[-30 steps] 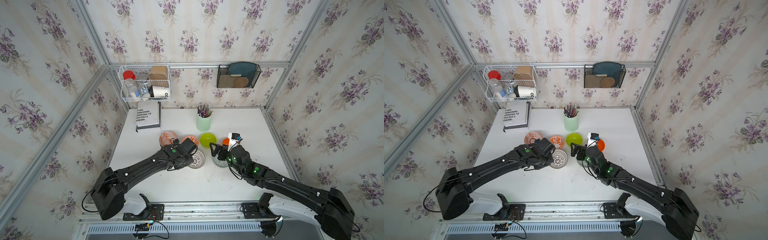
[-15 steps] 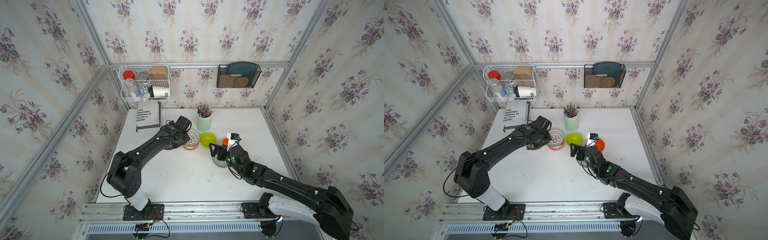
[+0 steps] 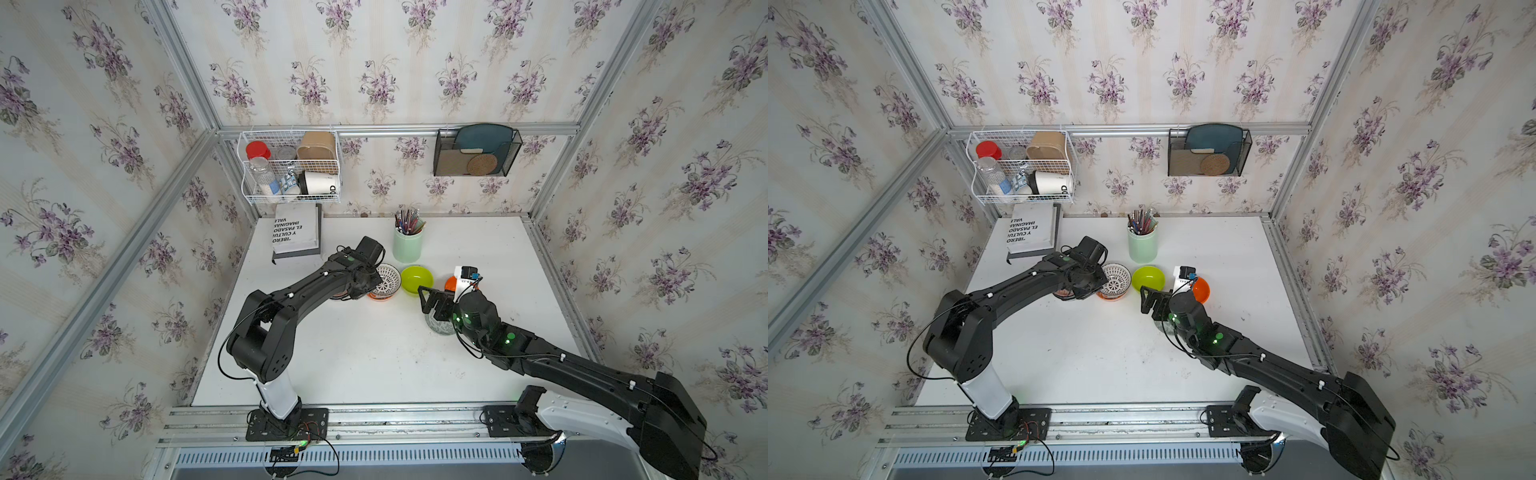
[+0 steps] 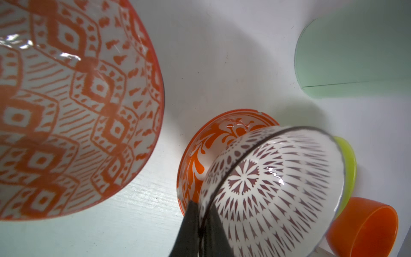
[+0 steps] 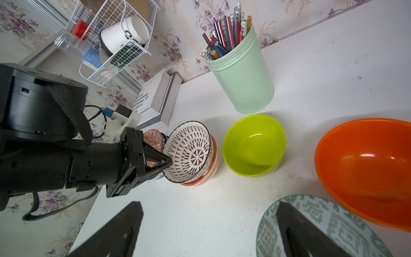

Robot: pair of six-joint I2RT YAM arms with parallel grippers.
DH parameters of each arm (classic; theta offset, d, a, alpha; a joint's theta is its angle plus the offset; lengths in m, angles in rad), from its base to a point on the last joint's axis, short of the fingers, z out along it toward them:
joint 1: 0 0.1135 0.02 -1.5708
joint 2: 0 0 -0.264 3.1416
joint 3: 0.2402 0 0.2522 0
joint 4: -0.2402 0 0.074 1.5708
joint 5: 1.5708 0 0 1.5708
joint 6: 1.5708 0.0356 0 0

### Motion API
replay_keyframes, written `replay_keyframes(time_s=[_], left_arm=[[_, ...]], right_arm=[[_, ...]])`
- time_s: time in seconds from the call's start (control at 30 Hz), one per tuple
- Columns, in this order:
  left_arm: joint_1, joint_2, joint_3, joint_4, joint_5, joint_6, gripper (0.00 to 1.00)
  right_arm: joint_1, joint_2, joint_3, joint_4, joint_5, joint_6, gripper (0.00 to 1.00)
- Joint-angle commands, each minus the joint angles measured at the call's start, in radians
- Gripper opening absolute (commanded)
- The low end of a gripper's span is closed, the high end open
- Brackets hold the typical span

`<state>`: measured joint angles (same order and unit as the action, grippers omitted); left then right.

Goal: Stack the bowls
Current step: Place the bowl on the bowl.

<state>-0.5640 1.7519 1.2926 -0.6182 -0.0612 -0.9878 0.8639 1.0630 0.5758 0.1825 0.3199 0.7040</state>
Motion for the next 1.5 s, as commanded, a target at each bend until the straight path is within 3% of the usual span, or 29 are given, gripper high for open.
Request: replay_keyframes(time_s=[0.0, 0.23, 0.7, 0.83, 1.0, 1.13, 1.33, 1.47], left_arm=[[0.001, 0.008, 0.0, 0.058, -0.013, -0.011, 0.0], [0.001, 0.026, 0.004, 0.053, -0.022, -0.006, 0.02], [-0.001, 0.003, 0.021, 0.018, -0.018, -0.015, 0.44], [-0.003, -0.027, 0.029, 0.005, -0.02, -0.013, 0.51], [-0.012, -0.09, 0.03, -0.011, -0.027, -0.015, 0.53], [-0.031, -0.165, -0.01, -0.022, -0.04, -0.016, 0.54], [-0.045, -0.326, -0.176, 0.038, -0.02, 0.029, 0.49], [-0.045, -0.457, -0.28, 0.08, 0.029, 0.105, 0.43]], right_arm=[[0.0, 0.002, 0.007, 0.018, -0.006, -0.007, 1.0], [0.0, -0.002, 0.004, 0.018, -0.011, -0.011, 1.0], [0.0, -0.009, 0.011, 0.004, -0.012, -0.004, 1.0], [0.0, -0.016, 0.035, -0.046, -0.019, 0.011, 1.0], [-0.029, -0.021, 0.105, -0.288, -0.014, 0.113, 1.0], [-0.147, -0.037, 0.077, -0.435, -0.14, 0.206, 0.98], [-0.348, -0.022, -0.035, -0.41, -0.387, 0.172, 0.96], [-0.394, 0.062, -0.035, -0.401, -0.441, 0.114, 0.91]])
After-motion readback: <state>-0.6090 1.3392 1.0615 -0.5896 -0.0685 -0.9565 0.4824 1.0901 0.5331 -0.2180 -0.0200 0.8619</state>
